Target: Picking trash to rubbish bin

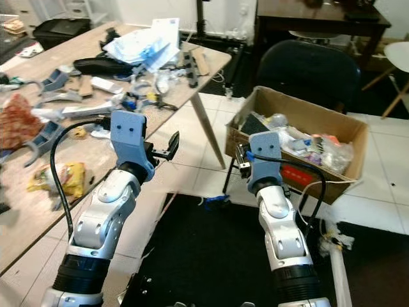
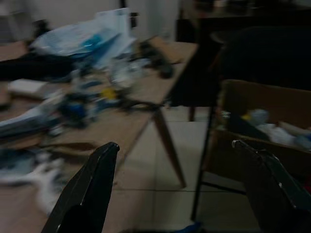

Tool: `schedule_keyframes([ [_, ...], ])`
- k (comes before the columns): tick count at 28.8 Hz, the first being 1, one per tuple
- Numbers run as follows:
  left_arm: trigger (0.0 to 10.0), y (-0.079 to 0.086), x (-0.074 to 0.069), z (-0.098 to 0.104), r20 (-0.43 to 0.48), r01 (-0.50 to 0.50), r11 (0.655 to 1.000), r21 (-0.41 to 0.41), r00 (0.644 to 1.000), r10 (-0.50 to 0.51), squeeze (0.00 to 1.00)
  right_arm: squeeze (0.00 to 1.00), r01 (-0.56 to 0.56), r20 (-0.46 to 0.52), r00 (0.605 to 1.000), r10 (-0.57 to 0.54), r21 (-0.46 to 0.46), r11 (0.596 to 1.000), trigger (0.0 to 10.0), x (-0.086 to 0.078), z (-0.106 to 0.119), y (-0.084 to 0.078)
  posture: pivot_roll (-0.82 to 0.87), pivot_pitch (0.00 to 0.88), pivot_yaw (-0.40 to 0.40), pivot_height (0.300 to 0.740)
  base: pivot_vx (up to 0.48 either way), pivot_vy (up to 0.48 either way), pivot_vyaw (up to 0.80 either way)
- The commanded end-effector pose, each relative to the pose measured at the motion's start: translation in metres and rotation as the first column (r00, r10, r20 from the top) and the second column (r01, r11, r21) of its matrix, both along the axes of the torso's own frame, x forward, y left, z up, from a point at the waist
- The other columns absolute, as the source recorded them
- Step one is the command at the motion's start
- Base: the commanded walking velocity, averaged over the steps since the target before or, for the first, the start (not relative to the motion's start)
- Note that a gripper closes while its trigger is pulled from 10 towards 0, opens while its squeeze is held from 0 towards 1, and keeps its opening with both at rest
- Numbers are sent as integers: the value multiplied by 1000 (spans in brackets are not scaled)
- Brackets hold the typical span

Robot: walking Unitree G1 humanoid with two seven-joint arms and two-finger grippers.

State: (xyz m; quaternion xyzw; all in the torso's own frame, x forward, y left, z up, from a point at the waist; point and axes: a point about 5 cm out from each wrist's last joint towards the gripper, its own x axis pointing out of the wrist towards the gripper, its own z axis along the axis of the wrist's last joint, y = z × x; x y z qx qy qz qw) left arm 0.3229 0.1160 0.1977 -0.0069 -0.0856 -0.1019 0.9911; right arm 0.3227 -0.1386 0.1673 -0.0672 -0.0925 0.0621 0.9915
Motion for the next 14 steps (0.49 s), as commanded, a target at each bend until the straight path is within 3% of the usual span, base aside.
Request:
schedule_keyframes([
  [1, 10000, 3, 0, -1, 1, -25, 1000, -13, 1000, 25, 0, 0, 7, -23, 1000, -7, -4, 1000, 10000, -1, -5, -1, 13, 139, 8, 740, 0, 0, 800],
  [14, 10000, -4, -2, 1, 14, 25, 999, -37, 1000, -25, 0, 0, 1, -17, 1000, -1, -11, 1000, 10000, -1, -3, 1, 8, 150, 6, 740, 0, 0, 800],
])
